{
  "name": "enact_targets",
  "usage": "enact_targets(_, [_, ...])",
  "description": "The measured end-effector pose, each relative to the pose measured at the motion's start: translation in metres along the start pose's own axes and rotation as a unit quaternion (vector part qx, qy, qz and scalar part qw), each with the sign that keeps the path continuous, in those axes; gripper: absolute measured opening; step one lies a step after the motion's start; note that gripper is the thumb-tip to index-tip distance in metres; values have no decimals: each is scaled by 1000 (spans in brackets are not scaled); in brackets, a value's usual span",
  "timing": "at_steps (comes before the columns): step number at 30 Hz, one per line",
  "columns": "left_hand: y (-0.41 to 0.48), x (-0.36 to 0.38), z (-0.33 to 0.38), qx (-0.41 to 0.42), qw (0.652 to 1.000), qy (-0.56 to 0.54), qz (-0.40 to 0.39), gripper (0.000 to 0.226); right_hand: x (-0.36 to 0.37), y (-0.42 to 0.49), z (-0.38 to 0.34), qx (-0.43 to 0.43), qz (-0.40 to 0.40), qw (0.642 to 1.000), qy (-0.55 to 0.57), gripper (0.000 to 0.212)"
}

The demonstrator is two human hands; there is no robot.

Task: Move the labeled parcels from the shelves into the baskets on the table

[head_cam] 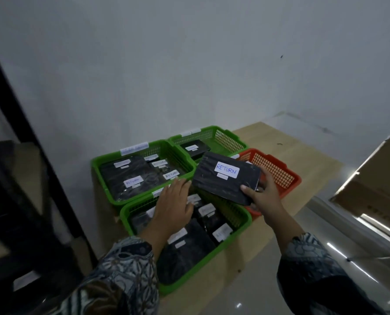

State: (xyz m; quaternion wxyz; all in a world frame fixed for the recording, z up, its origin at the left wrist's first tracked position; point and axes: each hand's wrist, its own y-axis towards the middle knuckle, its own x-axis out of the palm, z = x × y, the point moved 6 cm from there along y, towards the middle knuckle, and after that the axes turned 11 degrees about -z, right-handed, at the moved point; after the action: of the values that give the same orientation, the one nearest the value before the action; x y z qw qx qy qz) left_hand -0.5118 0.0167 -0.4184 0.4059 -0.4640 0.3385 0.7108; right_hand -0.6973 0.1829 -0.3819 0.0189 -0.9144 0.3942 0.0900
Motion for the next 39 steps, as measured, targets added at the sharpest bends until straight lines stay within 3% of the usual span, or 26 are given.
enact_targets(11, [130,25,-10,-68,998,0,-6,60,-18,147,23,6,0,1000,-27,79])
enact_targets(23, [233,70,-34,-240,971,4,-13,64,-29,314,84,40,-46,997,-55,92])
enact_targets(33, [264,86,-57,-345,937,43,-23,67,-34,397,119,131,13,990,-46,78])
enact_targets(39, [265,93,-63,-347,935,73,-23,66,-13,422,139,181,-17,980,-84,70])
